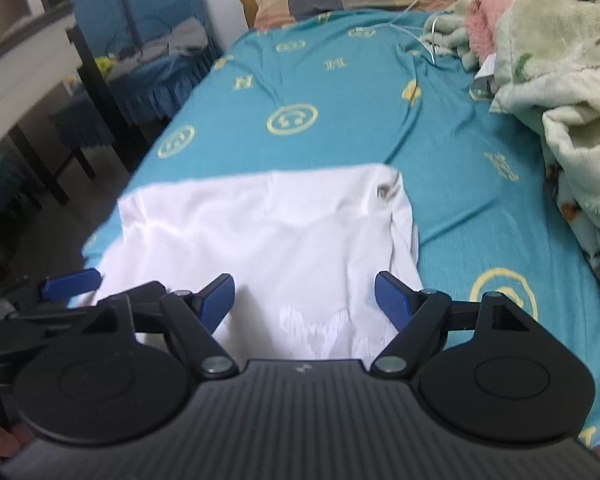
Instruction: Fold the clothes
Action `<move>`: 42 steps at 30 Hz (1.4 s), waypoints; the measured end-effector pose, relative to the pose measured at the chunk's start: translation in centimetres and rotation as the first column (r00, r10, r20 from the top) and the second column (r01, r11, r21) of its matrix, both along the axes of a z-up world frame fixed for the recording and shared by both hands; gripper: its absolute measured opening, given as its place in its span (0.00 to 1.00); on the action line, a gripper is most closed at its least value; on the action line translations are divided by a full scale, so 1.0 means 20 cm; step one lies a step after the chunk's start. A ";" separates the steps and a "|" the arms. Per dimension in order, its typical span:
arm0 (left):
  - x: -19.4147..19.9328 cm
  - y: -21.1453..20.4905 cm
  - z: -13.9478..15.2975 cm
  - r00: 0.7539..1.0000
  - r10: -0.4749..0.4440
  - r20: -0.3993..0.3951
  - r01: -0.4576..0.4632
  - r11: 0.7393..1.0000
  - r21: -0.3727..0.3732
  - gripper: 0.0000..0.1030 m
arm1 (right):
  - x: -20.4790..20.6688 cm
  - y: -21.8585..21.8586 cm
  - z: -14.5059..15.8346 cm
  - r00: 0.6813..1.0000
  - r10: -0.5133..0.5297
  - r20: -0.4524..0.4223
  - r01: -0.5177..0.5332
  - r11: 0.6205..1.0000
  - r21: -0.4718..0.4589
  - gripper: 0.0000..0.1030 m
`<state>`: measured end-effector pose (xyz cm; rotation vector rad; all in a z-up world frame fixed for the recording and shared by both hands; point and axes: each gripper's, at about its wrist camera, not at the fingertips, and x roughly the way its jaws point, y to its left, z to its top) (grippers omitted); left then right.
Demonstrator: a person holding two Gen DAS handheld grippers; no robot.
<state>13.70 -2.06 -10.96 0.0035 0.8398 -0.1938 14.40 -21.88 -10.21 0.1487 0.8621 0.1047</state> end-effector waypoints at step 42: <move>-0.26 0.25 0.01 0.943 0.133 -0.305 -0.242 0.903 -0.356 0.83 | -0.05 -0.18 -0.11 0.979 -0.165 -0.117 0.185 0.966 0.183 0.78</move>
